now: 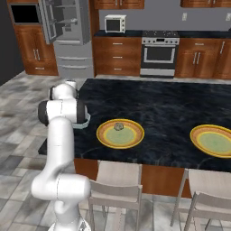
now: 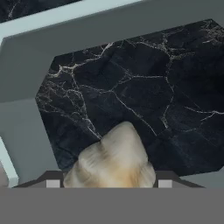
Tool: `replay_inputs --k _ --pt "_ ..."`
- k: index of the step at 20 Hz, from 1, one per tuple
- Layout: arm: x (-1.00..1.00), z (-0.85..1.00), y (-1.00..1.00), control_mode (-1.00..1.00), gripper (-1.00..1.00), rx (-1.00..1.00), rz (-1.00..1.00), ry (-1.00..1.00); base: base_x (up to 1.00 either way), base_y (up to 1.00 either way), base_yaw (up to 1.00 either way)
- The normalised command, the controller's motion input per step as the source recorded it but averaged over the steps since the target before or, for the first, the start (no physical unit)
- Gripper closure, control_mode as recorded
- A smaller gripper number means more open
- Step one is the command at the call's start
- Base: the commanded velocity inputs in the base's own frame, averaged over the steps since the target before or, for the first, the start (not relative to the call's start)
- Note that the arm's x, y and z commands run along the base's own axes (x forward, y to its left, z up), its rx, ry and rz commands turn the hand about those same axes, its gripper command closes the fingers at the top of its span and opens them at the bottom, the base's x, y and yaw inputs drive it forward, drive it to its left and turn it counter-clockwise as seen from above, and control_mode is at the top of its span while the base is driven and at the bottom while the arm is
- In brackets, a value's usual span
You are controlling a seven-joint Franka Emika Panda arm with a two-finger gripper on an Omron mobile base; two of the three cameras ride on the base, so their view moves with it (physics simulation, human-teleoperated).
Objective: Place two dumplings into each of the tupperware containers and then place the containers in the fridge.
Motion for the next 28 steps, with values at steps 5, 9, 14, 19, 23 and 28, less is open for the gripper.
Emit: replay_inputs --k 5,9,14,19,23,28 --pt "0.11 -0.23 0.00 -1.00 1.00 0.00 0.00 0.00 0.00 0.00 0.00" --pt "0.02 0.00 0.01 -1.00 1.00 0.00 0.00 0.00 0.00 0.00 0.00" --pt "0.00 0.00 0.00 -1.00 -1.00 0.00 0.00 0.00 0.00 0.00 0.00" --pt "0.00 0.11 0.00 -1.00 -1.00 0.00 0.00 0.00 0.00 0.00 0.00" --pt "0.00 0.59 0.00 -1.00 -1.00 0.00 0.00 0.00 0.00 0.00 0.00" --pt "-0.04 0.71 -0.08 -1.00 -1.00 0.00 0.00 0.04 0.00 0.00 0.00"
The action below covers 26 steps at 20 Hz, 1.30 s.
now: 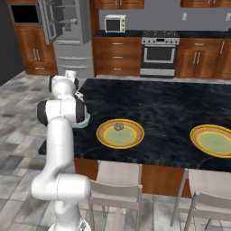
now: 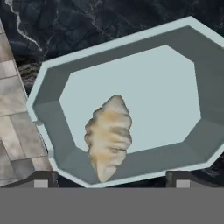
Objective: Place two dumplings into each of the tupperware containers and then place the containers in the fridge.
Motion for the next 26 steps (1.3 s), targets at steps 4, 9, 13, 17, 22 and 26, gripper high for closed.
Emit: replay_inputs --k 4,9,13,17,22,26 --pt "-0.23 0.34 -0.61 -1.00 -1.00 0.00 -0.05 0.03 0.00 0.00 0.00" --pt "-0.15 0.01 -0.96 -1.00 -1.00 0.00 -0.12 0.01 0.00 0.00 0.00" --pt "-0.12 0.00 -1.00 -1.00 -1.00 0.00 -0.11 0.02 0.00 0.00 0.00" --pt "-0.21 -0.02 -0.96 -1.00 -1.00 0.00 -0.10 0.01 0.00 0.00 0.00" --pt "-0.08 -0.15 -0.66 -1.00 -1.00 0.00 -0.10 0.00 0.00 0.00 0.00" --pt "0.00 -0.25 -0.39 -1.00 -1.00 0.00 -0.03 0.00 0.00 0.00 0.00"
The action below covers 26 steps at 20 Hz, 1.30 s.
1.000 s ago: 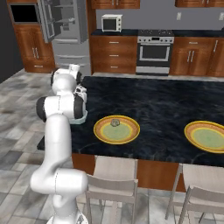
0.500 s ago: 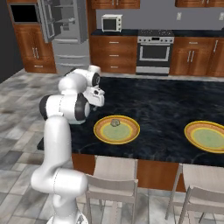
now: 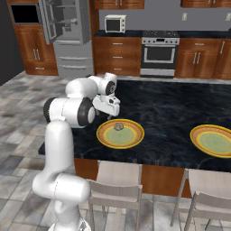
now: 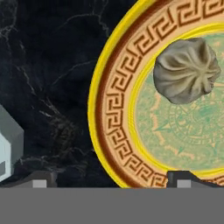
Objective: Place two dumplings into each of the tupperware containers and then place the containers in the fridge.
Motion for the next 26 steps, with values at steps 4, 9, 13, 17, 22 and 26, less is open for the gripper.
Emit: replay_inputs --k 4,9,13,17,22,26 --pt "0.00 -0.31 -0.42 -1.00 -1.00 0.00 -0.01 0.00 0.00 0.00 0.00" --pt "0.00 -0.16 -0.53 -1.00 -1.00 0.00 -0.04 0.00 0.00 0.00 0.00" --pt "0.00 -0.11 -0.60 -1.00 -1.00 0.00 -0.05 0.00 0.00 0.00 0.00" --pt "0.00 -0.04 -0.33 -1.00 -1.00 0.00 -0.01 0.01 0.00 0.00 0.00" --pt "0.20 -0.14 0.02 -1.00 -1.00 0.00 0.02 0.00 0.00 0.00 0.00" --pt "0.20 -0.16 0.07 -1.00 -1.00 0.00 0.05 0.00 0.00 0.00 0.00"
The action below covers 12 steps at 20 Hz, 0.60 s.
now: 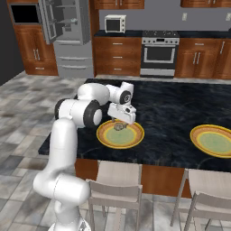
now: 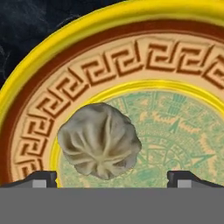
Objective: Place two dumplings into each of the tupperware containers and then place the containers in the fridge.
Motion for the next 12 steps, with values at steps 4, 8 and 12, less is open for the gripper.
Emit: replay_inputs --k 4,8,12 --pt "0.18 -0.25 0.00 -1.00 -1.00 0.00 0.04 0.00 0.00 0.00 0.00" --pt "0.04 -0.16 0.00 -1.00 -1.00 0.00 0.02 0.00 0.00 0.00 0.00" --pt "-0.09 -0.07 0.00 -1.00 -1.00 0.00 0.00 0.01 0.00 0.00 0.00"
